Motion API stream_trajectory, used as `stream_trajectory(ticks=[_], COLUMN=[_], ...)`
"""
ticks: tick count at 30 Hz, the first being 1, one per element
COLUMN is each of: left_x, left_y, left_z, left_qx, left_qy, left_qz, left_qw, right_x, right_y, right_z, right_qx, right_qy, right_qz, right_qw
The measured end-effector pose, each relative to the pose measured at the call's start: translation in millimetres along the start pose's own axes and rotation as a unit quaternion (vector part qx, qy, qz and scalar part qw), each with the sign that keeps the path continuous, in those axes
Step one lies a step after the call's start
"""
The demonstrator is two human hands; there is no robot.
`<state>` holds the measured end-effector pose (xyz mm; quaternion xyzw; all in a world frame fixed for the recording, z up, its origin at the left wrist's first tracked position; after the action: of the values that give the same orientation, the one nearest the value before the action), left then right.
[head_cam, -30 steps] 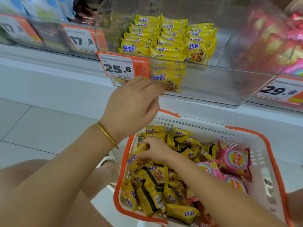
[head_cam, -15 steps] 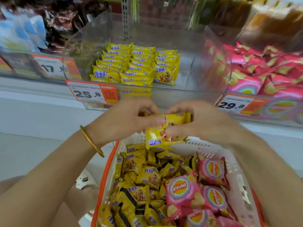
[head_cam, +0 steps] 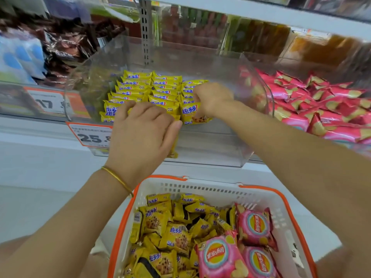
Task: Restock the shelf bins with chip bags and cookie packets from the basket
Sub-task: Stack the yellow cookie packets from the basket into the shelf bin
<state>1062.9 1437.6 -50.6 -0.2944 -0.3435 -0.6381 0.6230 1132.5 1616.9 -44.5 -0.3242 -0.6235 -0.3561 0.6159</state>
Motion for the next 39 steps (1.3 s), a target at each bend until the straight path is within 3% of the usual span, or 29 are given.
stream_trajectory(ticks=[3,6,11,21,23,26,28,31,34,36,39], left_x=[-1,-1,-1,32,37,30,18,6,0,-6,-13], left_y=[-1,1,1,11,12,6,-3,-17,-20,-19,-17], left_z=[-1,-2,-1,-24,-34,-54,-70,-85,-88,-87,-83], left_qx=[-0.016,-0.025,-0.037,-0.071,-0.09,-0.106,-0.077,-0.024,0.0,-0.001,-0.016], left_qy=[0.001,-0.001,0.009,0.134,0.125,0.054,-0.007,-0.062,-0.098,-0.12,-0.138], left_qz=[0.012,0.017,0.015,-0.058,-0.083,-0.098,-0.083,-0.085,-0.091,-0.09,-0.089], left_qw=[1.0,1.0,0.999,0.987,0.985,0.988,0.993,0.994,0.991,0.989,0.986], right_x=[2,-3,-5,18,41,61,29,-87,-201,-245,-277], right_y=[1,-2,-10,-3,-9,-27,-47,-81,-96,-103,-107], right_z=[3,5,2,-23,-50,-123,-160,-166,-157,-157,-160], right_qx=[0.006,0.03,0.055,0.05,0.065,0.145,0.174,0.139,0.085,0.061,0.048], right_qy=[0.024,0.004,-0.007,0.02,0.081,0.187,0.136,-0.111,-0.264,-0.283,-0.245], right_qz=[-0.037,0.003,-0.021,0.009,0.081,0.253,0.297,0.213,0.154,0.142,0.072], right_qw=[0.999,1.0,0.998,0.998,0.991,0.938,0.929,0.961,0.949,0.946,0.966])
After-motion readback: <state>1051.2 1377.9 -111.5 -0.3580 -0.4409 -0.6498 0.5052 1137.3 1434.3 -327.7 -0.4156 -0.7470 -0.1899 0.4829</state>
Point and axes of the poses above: each hand's wrist, its own z-axis towards the middle knuckle, its own x-axis out of the back of the hand, y = z × x, the point moved 5 cm from there along z, towards the middle knuckle, and after that the axes turned 4 degrees about -x, right-handed, at the moved point
